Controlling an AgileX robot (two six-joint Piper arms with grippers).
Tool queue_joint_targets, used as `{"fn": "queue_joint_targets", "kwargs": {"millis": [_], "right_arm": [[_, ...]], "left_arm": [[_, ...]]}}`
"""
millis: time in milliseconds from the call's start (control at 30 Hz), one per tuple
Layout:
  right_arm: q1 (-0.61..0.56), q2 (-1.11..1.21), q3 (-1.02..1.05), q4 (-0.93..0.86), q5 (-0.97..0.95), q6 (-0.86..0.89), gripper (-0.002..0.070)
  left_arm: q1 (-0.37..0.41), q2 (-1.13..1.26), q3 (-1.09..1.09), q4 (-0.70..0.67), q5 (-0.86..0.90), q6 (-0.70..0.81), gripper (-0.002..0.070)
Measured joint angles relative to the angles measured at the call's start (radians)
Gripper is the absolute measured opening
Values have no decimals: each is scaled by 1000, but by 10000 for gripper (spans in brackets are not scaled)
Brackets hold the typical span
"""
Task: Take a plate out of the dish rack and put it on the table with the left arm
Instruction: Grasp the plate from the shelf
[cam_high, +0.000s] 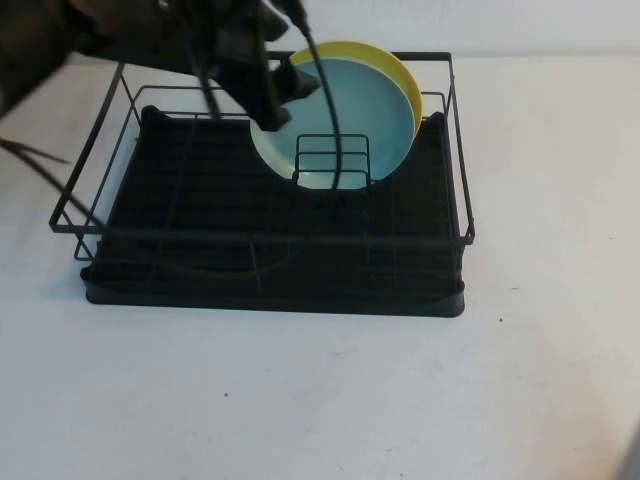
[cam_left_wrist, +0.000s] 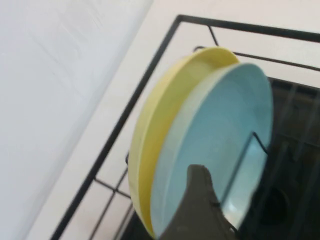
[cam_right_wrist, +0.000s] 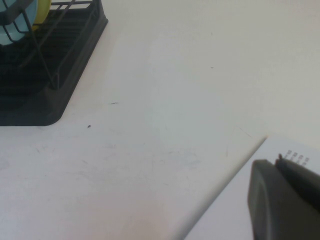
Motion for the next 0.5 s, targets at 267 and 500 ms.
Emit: {"fn": "queue_joint_targets", "kwargs": {"millis": [267, 500], "right_arm": [[0, 0, 0, 0, 0, 0, -20], [0, 0, 0, 0, 0, 0, -20]], "left_arm": [[-37, 149, -35, -4, -119, 62, 477], [-37, 184, -36, -12, -237, 79, 460]]}}
